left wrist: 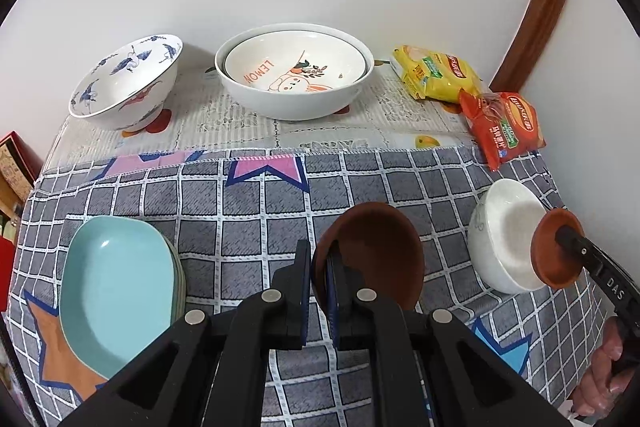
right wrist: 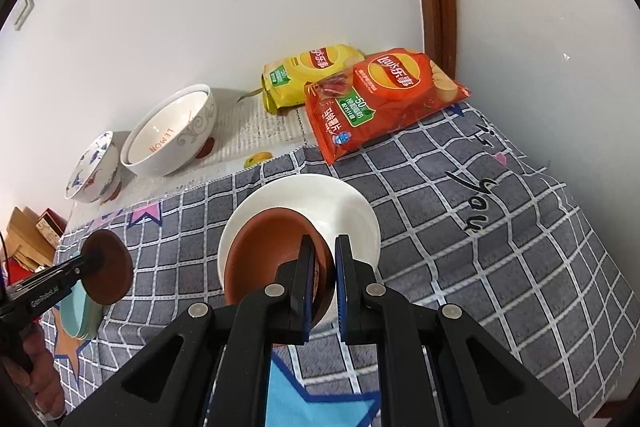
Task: Organize plates and bowls
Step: 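Carry the brown dish in the right gripper over the plain white bowl, then lower the brown dish into the white bowl and open the right gripper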
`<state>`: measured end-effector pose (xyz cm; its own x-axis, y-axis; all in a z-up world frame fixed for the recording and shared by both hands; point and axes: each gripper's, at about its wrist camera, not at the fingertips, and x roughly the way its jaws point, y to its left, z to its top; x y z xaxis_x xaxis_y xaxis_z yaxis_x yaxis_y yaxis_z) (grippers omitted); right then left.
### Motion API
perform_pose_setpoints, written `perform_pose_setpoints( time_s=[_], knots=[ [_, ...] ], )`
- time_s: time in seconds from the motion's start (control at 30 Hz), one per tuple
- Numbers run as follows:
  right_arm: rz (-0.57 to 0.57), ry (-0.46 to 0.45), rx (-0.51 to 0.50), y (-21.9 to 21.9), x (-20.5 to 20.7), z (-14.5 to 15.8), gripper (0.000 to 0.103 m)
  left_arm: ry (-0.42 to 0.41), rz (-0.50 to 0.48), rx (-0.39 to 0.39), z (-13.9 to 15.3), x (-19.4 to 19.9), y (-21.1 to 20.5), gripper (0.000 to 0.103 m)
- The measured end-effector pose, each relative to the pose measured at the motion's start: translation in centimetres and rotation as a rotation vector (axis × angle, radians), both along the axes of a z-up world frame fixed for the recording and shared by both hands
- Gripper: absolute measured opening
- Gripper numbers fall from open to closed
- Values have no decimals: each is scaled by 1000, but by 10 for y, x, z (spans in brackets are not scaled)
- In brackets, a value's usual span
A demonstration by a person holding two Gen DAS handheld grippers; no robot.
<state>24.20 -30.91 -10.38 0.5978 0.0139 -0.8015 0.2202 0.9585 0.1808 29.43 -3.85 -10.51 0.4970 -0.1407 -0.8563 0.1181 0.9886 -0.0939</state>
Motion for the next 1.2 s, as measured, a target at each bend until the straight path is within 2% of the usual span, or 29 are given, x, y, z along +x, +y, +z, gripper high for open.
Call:
perform_pose_setpoints(
  time_s=[0.6,1.2],
  knots=[
    [6,86,-35,8,33,-41,10,44,1,-29,-21,18,3,8],
    [6,108,-56,9,42,-48,10,24,-36,-31,-19,19,-2,8]
  ],
)
